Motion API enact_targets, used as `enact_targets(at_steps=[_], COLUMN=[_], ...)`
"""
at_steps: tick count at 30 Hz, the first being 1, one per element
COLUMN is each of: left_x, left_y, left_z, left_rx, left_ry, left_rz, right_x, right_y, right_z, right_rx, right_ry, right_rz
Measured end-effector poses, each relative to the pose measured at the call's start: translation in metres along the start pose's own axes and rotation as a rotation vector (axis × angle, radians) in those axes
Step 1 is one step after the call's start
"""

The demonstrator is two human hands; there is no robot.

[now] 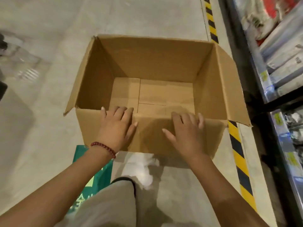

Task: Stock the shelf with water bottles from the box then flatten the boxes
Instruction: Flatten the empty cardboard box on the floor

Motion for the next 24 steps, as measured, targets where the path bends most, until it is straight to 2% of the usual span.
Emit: enact_targets(at_steps=[3,5,8,16,21,24], left_x=[0.002,0.003,0.002,0.011,0.01,0.006], left_y=[0.007,0.014,0.036,0.106,0.101,0.091], left_z=[0.001,0.003,-0.003,-0.065,-0.081,-0.081], left_rx=[-0.011,-0.024,0.056,0.401,0.346,0.316], left_ry=[0.023,0.038,0.036,-0.219,-0.092,-0.077], left_rz=[-0.004,0.0,0.003,-0.078,-0.043,-0.03], right_x=[0.001,0.001,0.005,0.014,0.002,-0.003], right_y=[0.011,0.019,0.046,0.127,0.118,0.1], right_z=[0.0,-0.005,-0.012,-0.051,-0.067,-0.076], right_rx=[-0.212,-0.258,-0.254,-0.2,-0.21,-0.156], right_ry=[0.002,-0.016,-0.014,-0.048,-0.049,-0.042], right_rz=[0.002,-0.018,0.004,0.022,-0.048,-0.041])
Point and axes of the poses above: each hand's wrist, its own y-axis away from the middle knuckle, its own z-axis out of the back of the hand, x = y × z, the point moved 10 cm from there along -y, towards the middle knuckle, and after that the axes turned 3 degrees about z, right-handed, at the moved point
